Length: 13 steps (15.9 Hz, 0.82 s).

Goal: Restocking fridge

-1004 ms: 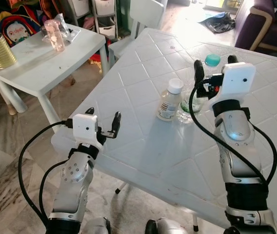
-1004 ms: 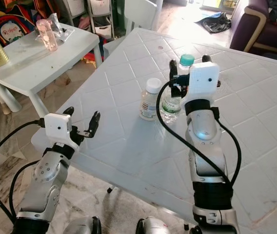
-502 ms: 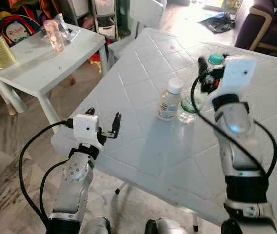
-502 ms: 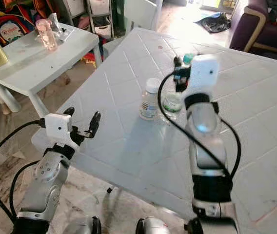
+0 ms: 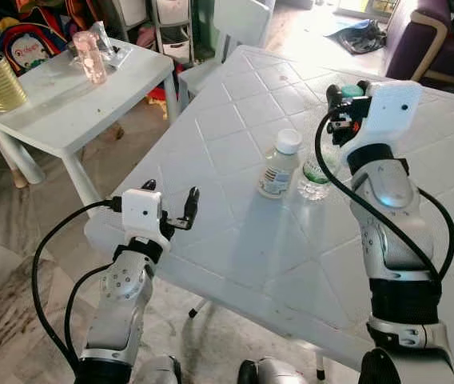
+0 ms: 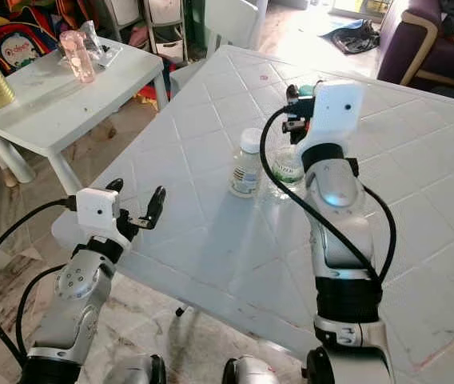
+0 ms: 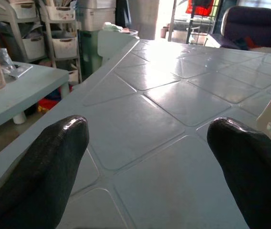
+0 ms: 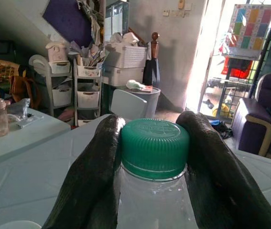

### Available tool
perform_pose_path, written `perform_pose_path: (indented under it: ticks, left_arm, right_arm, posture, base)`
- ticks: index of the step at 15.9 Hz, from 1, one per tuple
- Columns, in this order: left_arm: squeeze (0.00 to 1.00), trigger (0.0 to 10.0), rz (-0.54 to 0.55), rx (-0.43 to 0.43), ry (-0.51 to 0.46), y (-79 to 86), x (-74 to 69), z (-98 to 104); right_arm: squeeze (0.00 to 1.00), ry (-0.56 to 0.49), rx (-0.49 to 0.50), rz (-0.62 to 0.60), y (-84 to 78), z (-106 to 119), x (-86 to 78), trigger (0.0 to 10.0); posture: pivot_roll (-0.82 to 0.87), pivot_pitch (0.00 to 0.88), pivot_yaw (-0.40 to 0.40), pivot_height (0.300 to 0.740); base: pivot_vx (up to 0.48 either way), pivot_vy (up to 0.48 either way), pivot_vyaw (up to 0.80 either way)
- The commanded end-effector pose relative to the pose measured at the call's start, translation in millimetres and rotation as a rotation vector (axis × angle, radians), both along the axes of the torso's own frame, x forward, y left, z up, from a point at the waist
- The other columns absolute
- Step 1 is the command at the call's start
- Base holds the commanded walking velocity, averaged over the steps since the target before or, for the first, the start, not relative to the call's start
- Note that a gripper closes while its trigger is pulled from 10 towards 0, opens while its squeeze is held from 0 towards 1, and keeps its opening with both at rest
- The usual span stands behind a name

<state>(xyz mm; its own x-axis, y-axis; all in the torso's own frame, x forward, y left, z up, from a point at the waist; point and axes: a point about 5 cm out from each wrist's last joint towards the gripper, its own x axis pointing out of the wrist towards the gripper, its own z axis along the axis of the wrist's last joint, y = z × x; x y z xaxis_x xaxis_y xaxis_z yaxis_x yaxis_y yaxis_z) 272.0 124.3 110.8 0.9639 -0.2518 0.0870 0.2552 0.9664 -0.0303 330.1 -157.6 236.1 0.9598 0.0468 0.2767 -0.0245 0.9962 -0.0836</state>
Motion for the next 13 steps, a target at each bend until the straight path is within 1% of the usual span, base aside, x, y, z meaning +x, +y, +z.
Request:
perform_pose_path:
  ticks: [1,2,3,4,7,9,13]
  left_arm:
    - [0.00,10.0,-0.005,0.020,0.019,-0.1,-0.2,-4]
    - [0.00,10.0,-0.005,0.021,0.020,-0.2,-0.1,-4]
    - [0.00,10.0,-0.007,0.024,0.023,-0.5,-0.3,-4]
    - [0.00,10.0,-0.010,0.030,0.029,-0.8,-0.9,-5]
    - [0.00,10.0,-0.013,0.038,0.038,0.1,-1.7,-7]
    - [0.00,10.0,-0.015,0.040,0.043,-0.5,-1.9,-8]
    - [0.00,10.0,-0.021,0.049,0.050,-1.0,-1.3,-9]
  right_arm:
    - [0.00,0.029,0.005,-0.004,-2.6,-2,2.5,2.6]
    - [0.00,0.037,0.012,-0.007,-3.0,-3,3.0,2.6]
    - [0.00,0.059,0.028,-0.012,-3.8,-5,3.9,0.0]
    - [0.00,0.098,0.054,-0.024,-5.6,-10,4.8,0.0]
    - [0.00,0.202,0.040,-0.076,-11.1,-21,1.7,0.0]
    - [0.00,0.229,0.032,-0.082,-11.7,-25,-1.5,0.0]
    - [0.00,0.298,0.058,-0.094,-13.4,-31,-9.8,0.0]
  posture:
    - [0.02,0.106,-0.027,0.740]
    - [0.02,0.106,-0.027,0.740]
    - [0.02,0.107,-0.025,0.740]
    - [0.03,0.108,-0.025,0.740]
    - [0.03,0.109,-0.026,0.740]
    - [0.03,0.110,-0.025,0.740]
    - [0.02,0.110,-0.026,0.740]
  base:
    - [0.000,0.000,0.00]
    - [0.000,0.000,0.00]
    - [0.000,0.000,0.00]
    - [0.000,0.000,0.00]
    - [0.000,0.000,0.00]
    - [0.000,0.000,0.00]
    - [0.000,0.000,0.00]
